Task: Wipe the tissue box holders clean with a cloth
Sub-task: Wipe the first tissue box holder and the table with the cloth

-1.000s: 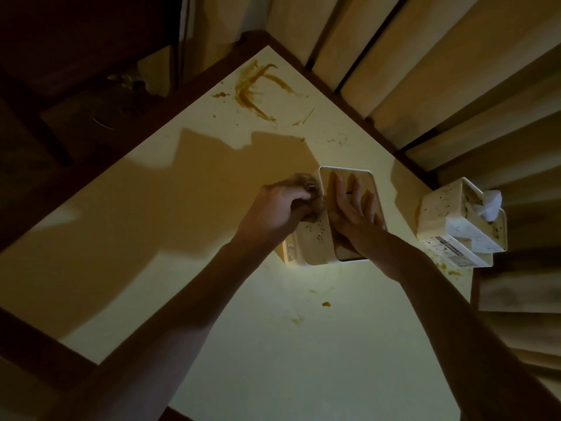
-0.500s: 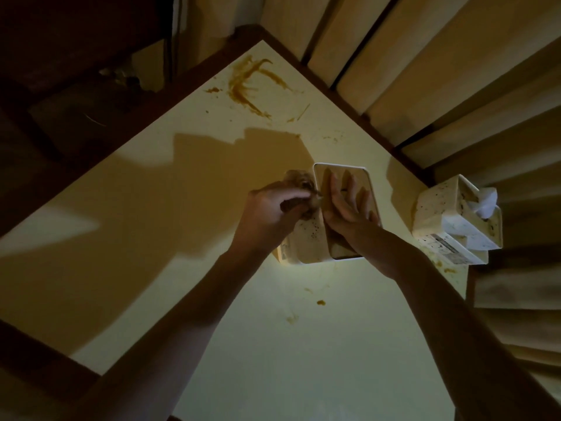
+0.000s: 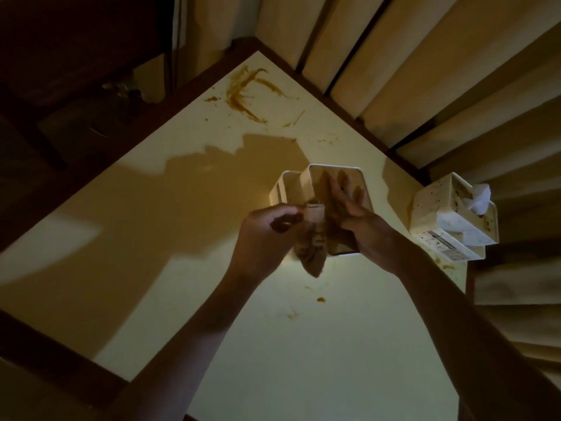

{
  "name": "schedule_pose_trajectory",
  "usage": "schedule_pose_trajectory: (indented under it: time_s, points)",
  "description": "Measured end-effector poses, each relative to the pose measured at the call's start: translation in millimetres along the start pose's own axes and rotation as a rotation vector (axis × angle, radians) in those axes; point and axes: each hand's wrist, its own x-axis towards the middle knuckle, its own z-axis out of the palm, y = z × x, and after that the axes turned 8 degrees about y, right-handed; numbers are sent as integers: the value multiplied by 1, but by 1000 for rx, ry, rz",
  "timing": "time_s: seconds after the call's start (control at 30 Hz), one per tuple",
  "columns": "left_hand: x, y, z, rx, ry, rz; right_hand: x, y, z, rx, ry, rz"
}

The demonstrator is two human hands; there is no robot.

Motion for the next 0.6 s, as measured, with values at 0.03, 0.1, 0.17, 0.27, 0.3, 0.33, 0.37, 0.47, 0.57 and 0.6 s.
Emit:
schedule_pose_trajectory:
  time_s: [0.03, 0.1, 0.17, 0.27, 0.3, 0.33, 0.37, 0.47, 0.57, 0.6]
  points:
    - [-3, -4, 0, 72, 35, 64, -2, 2, 1, -2, -32, 23]
    - [-7, -10, 2, 263, 134, 256, 2, 2, 2, -27, -52, 27]
    - [-8, -13, 3, 315, 147, 365, 7, -1, 4, 0, -7, 94]
    - [-6, -14, 5, 367, 118, 429, 7, 0, 2, 24, 61, 120]
    - [-4, -13, 6, 357, 100, 428, 8, 3, 2, 13, 78, 121]
    - [-4, -9, 6, 343, 83, 416, 9, 3, 2, 18, 79, 127]
    - [-3, -7, 6, 330, 65, 404, 11, 3, 2, 50, 63, 133]
    - [0, -3, 3, 333, -3, 391, 14, 3, 3, 97, 25, 144]
    - [-3, -6, -8, 358, -127, 363, 14, 4, 3, 86, 27, 124]
    - [-6, -6, -11, 371, -169, 336, 13, 4, 3, 88, 25, 120]
